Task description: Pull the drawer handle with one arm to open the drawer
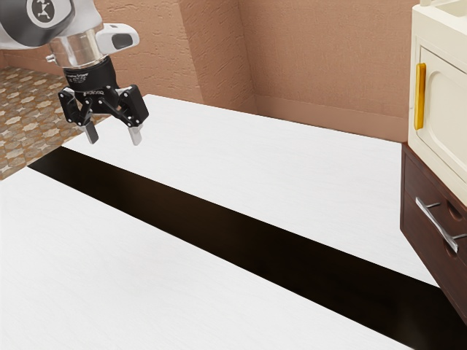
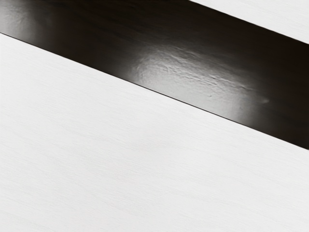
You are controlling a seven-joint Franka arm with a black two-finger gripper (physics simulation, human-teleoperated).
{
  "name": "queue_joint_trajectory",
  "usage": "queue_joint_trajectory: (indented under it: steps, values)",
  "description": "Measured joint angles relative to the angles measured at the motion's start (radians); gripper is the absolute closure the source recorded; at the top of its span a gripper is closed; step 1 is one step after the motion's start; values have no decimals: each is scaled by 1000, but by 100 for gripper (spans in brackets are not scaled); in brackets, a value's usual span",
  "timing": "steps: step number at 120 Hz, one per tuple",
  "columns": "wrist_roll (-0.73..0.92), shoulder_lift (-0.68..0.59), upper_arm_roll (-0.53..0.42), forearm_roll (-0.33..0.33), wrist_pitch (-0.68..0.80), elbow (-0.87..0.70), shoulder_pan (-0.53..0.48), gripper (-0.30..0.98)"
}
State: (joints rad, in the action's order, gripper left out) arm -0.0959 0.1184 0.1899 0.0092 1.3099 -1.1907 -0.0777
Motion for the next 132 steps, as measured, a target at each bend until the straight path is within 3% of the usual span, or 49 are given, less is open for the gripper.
queue_joint_trajectory:
  steps: [23, 47, 99, 117, 132]
  values:
    - [0, -10, 0, -4, -1, 9, 2, 0]
    - [-1, -137, -66, 1, -32, 149, -31, 0]
    - [-6, -114, -64, 10, -13, 140, 49, 0]
    - [-36, -128, -67, -10, -3, 14, 66, 0]
    - [-57, -374, -114, -26, 93, -369, 23, 0]
